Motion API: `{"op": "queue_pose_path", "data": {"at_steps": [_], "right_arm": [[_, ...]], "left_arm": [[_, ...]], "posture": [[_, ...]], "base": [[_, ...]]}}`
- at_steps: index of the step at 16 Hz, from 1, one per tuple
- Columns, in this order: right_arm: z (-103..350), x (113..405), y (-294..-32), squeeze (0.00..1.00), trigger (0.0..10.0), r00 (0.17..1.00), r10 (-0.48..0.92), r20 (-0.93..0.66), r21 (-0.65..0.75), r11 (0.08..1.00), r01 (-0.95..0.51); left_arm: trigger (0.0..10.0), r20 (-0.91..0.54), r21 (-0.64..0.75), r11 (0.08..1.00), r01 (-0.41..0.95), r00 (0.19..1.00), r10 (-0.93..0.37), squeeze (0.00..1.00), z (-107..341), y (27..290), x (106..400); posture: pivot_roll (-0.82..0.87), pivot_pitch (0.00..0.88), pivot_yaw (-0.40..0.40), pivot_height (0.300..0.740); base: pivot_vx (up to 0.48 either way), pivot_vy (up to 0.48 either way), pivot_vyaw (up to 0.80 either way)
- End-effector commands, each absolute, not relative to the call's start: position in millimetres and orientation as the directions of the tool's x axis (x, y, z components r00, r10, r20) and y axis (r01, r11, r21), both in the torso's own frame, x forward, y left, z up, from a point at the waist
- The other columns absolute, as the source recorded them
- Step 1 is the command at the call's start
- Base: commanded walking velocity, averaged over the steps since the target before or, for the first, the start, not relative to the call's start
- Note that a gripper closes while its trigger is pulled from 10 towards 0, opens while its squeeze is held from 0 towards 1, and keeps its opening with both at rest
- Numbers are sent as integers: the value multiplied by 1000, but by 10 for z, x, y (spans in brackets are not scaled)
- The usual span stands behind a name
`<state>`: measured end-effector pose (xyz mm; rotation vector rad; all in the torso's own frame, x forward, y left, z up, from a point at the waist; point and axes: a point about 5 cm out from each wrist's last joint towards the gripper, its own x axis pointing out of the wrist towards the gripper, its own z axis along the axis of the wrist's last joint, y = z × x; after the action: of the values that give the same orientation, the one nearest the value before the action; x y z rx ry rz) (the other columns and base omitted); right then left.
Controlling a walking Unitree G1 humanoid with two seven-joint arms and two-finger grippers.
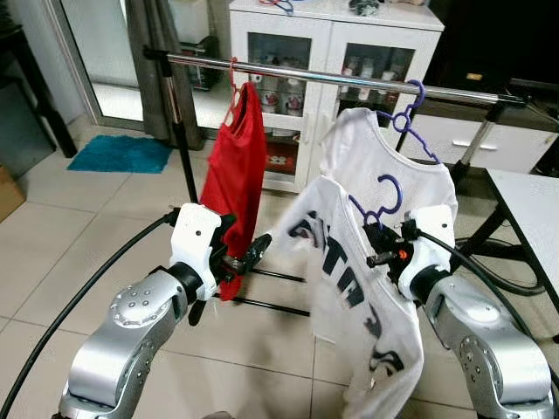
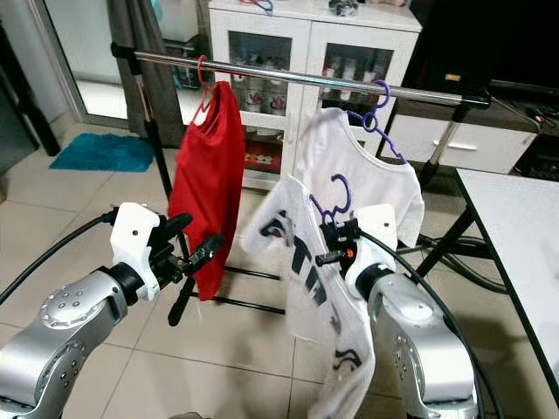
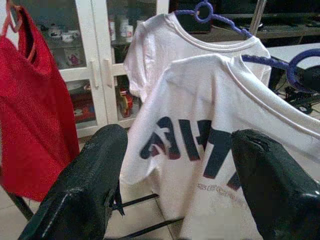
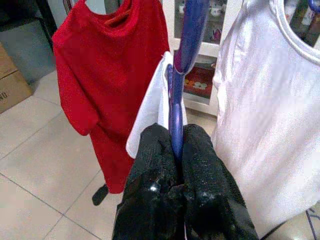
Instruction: Hang hanger
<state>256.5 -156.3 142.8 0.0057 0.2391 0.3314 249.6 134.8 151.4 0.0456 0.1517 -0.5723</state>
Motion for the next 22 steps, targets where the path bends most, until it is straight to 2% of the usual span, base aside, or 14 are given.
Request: {"op": "queue_pose_path", "data": {"at_steps": [1,4,6,8,9,10,14,16,17,18,19,20,21,22], "right_arm": [[1506,2579,-1542,0,10000,921,339,-194,30,940,-340],[1534,2591,-1487,0,10000,912,371,-173,40,928,-370],[1644,2603,-1393,0,10000,877,465,-122,28,885,-465],[1759,2613,-1249,0,10000,825,558,-88,-14,827,-562],[1792,2619,-1208,0,10000,815,574,-80,-32,815,-578],[1848,2634,-1147,0,10000,804,591,-63,-65,801,-595],[1952,2641,-1058,0,10000,787,616,-30,-184,771,-610],[1996,2627,-1014,0,10000,774,633,-17,-211,755,-621],[2010,2620,-1002,0,10000,769,639,-13,-217,749,-626],[2039,2601,-976,0,10000,758,652,-1,-229,738,-635],[2061,2584,-954,0,10000,748,664,9,-242,727,-643],[2066,2579,-949,0,10000,745,667,11,-245,724,-645],[2073,2579,-947,0,10000,743,669,13,-246,723,-646],[2082,2579,-943,0,10000,741,672,15,-249,720,-648]], "left_arm": [[10000,-152,-3,833,553,823,-547,0,1531,1326,2510],[10000,-156,3,829,560,819,-553,0,1527,1321,2515],[10000,-117,-27,787,616,780,-614,0,1586,1284,2528],[10000,-81,-134,729,672,725,-683,0,1640,1217,2576],[10000,-67,-171,722,670,723,-687,765,1656,1202,2611],[10000,-33,-223,700,678,713,-700,1000,1686,1169,2665],[10000,5,-306,663,683,698,-716,1000,1697,1105,2761],[10000,-46,-269,693,669,709,-703,1000,1627,1103,2821],[10000,-59,-256,703,664,715,-697,651,1611,1106,2838],[10000,-61,-252,709,659,720,-691,0,1596,1107,2881],[4863,-59,-245,720,650,731,-680,0,1593,1118,2932],[4863,-58,-242,724,646,735,-675,0,1592,1124,2946],[4157,-55,-237,727,644,739,-672,0,1597,1129,2962],[2353,-41,-237,722,650,736,-676,0,1612,1134,2982]], "posture": [[64,0,-12,740],[66,0,-20,740],[66,0,-20,740],[66,0,-23,740],[66,0,-23,740],[66,0,-22,740],[62,0,-21,740],[53,0,-10,740],[53,0,-10,740],[51,0,-6,740],[51,0,-6,740],[51,0,-6,740],[48,0,-5,740],[48,0,-5,740]], "base": [[0,0,0],[0,0,0],[0,0,0],[0,0,0],[0,0,0],[0,0,0],[0,0,0],[0,0,0],[0,0,0],[0,0,0],[0,0,0],[0,0,0],[0,0,0],[0,0,0]]}}
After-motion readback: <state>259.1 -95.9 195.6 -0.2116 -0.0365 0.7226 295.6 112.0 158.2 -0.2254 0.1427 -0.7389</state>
